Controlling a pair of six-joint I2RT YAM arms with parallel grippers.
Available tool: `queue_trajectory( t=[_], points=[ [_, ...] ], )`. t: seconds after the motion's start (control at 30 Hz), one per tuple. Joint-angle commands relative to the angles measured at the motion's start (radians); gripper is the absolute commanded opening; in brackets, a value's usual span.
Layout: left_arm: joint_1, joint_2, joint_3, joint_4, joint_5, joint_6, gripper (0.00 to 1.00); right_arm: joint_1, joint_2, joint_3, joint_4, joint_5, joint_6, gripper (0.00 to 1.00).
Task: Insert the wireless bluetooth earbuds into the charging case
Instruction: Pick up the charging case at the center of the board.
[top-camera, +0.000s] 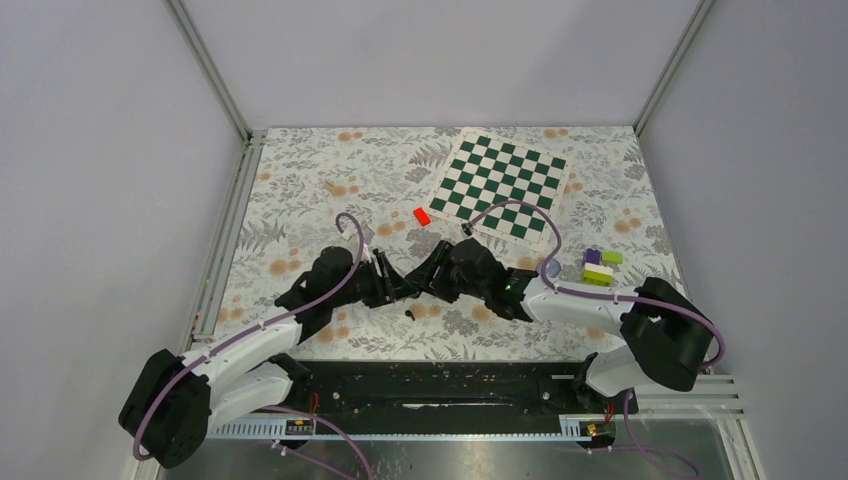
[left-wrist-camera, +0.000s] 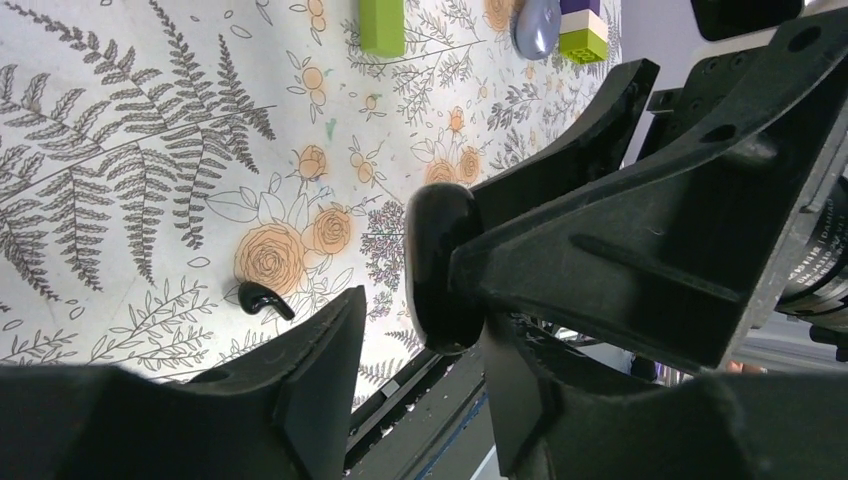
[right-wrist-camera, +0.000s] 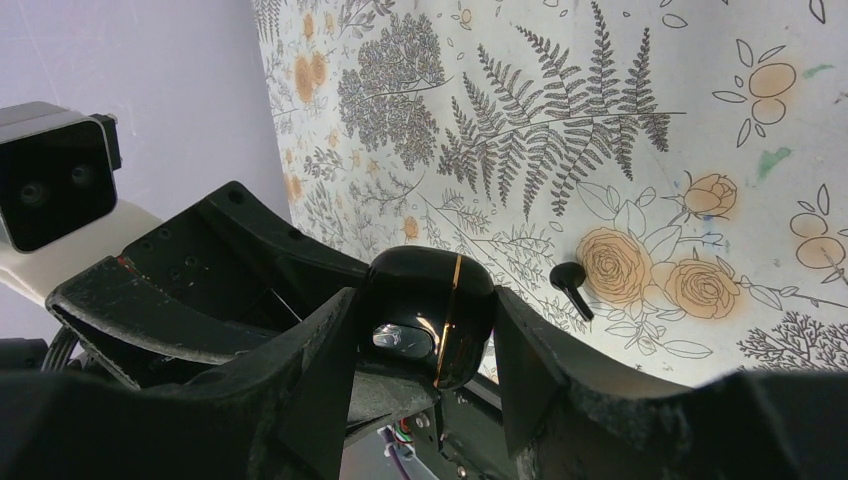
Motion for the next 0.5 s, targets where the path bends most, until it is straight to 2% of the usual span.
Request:
queue_trajectory(
  t=[0.0,0.1,0.23,0.3,0.33,0.4,0.47],
  points=[
    [0.001,0.016,0.045,0.071,-0.019,-0.003,0.43,0.005,0.012,0.009,0.073,-0.031,0.019,0.41],
    [0.001,0.014,0.034,0.090,-0.029,-0.018,0.35,0.005,0.019,-0.003,0.074,-0.031,0.018,0.41],
    [0.001,0.014,0.029,0.102,-0.031,-0.033,0.17,0.002,0.028,-0.020,0.092,-0.051,0.017,0.42],
    [0.001,0.019,0.034,0.103,-0.019,-0.036,0.06,-0.008,0.031,-0.036,0.121,-0.067,0.017,0.51],
    [0.001,0.024,0.037,0.103,-0.009,-0.039,0.00,-0.017,0.030,-0.046,0.142,-0.081,0.010,0.60],
    [0.003,0.037,0.044,0.088,0.008,-0.038,0.00,-0.027,0.007,-0.058,0.161,-0.090,-0.022,0.70],
    [0.004,0.047,0.045,0.096,0.038,-0.037,0.00,-0.028,-0.051,-0.072,0.160,-0.071,-0.068,0.75]
  ],
)
